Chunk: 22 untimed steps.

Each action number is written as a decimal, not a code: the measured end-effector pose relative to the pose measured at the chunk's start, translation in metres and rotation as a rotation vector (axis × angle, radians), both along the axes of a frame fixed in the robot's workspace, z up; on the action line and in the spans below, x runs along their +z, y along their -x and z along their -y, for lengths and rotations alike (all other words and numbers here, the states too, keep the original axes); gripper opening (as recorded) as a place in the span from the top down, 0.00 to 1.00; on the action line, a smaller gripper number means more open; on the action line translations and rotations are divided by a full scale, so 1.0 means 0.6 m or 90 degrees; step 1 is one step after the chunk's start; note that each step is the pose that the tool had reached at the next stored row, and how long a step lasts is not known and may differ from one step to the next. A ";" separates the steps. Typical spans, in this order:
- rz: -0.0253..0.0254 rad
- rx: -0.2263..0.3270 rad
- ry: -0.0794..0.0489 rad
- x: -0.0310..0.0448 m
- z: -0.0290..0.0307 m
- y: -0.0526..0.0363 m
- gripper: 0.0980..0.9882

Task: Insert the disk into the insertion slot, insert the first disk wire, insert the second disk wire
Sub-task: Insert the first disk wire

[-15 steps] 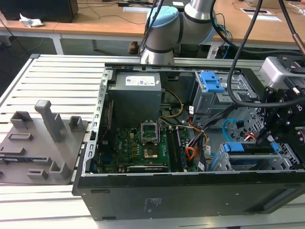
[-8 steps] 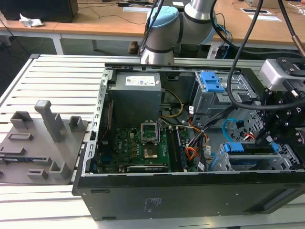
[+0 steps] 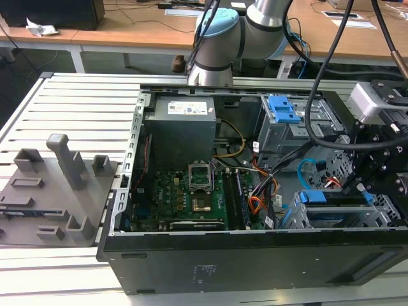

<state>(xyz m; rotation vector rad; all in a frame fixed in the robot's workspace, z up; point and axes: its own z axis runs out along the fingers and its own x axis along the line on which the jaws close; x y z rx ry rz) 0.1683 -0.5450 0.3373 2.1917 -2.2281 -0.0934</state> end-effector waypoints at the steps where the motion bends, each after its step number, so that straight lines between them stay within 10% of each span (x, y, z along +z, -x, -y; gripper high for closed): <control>1: -0.0004 0.000 0.000 -0.002 0.0000 -0.001 0.92; 11: -0.0005 0.000 0.000 -0.002 0.0000 -0.001 0.83; 15: -0.0005 0.000 0.000 0.025 0.0000 -0.001 0.83; 19: -0.0005 0.000 0.000 0.081 0.0000 -0.001 0.83; 22: -0.0005 0.000 0.000 0.085 0.0000 -0.001 0.83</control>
